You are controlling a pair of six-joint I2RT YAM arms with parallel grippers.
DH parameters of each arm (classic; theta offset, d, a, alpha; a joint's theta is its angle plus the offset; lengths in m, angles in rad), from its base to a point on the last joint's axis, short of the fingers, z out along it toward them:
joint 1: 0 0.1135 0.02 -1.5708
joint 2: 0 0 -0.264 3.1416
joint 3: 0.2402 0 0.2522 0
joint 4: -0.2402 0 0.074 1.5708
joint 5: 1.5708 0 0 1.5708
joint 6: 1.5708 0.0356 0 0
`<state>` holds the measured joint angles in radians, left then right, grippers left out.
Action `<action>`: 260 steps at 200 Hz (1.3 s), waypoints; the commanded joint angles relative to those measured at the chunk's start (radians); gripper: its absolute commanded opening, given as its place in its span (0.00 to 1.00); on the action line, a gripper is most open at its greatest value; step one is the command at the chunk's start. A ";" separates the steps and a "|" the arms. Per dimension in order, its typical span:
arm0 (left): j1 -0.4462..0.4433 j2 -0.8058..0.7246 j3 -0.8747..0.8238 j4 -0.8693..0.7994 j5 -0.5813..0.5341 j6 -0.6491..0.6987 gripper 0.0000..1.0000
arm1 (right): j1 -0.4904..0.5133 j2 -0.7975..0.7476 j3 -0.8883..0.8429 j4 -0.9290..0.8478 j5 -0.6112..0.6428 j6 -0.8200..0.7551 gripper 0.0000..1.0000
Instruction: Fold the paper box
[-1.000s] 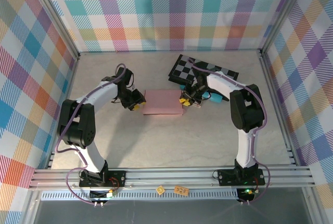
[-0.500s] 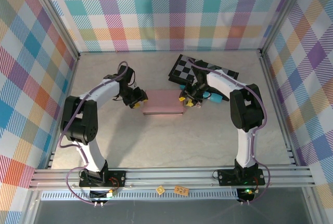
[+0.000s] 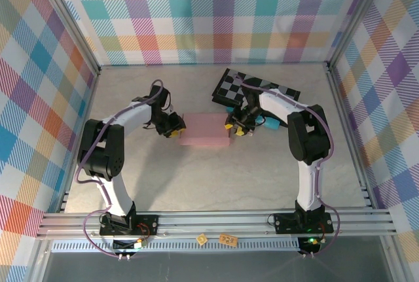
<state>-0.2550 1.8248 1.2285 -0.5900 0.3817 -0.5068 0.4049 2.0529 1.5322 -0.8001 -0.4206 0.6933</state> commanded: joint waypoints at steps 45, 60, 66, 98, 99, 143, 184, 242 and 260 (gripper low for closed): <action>-0.003 0.029 -0.039 0.033 -0.001 0.019 0.26 | 0.002 0.036 -0.028 0.005 0.008 -0.031 0.37; -0.003 0.029 -0.043 0.046 0.006 0.015 0.23 | 0.001 0.039 -0.031 0.013 0.001 -0.032 0.35; -0.003 0.027 -0.043 0.050 0.008 0.014 0.22 | 0.002 0.041 -0.032 0.016 -0.003 -0.033 0.34; -0.003 0.028 -0.044 0.056 0.016 0.009 0.20 | 0.001 0.048 -0.032 0.028 -0.018 -0.029 0.32; -0.003 0.029 -0.044 0.056 0.017 0.009 0.20 | 0.001 0.048 -0.032 0.028 -0.020 -0.027 0.32; -0.004 0.030 -0.056 0.071 0.032 0.002 0.18 | 0.004 0.063 -0.026 0.038 -0.036 -0.023 0.28; -0.009 0.031 -0.055 0.085 0.049 -0.002 0.16 | 0.020 0.089 0.011 0.031 -0.049 -0.023 0.23; -0.025 0.039 -0.055 0.114 0.074 -0.016 0.14 | 0.053 0.116 0.035 0.024 -0.062 -0.016 0.16; -0.032 0.042 -0.054 0.116 0.075 -0.021 0.13 | 0.061 0.129 0.043 0.019 -0.068 -0.017 0.13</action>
<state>-0.2550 1.8355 1.1934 -0.5159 0.4107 -0.5079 0.4145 2.1147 1.5620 -0.7887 -0.4793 0.6720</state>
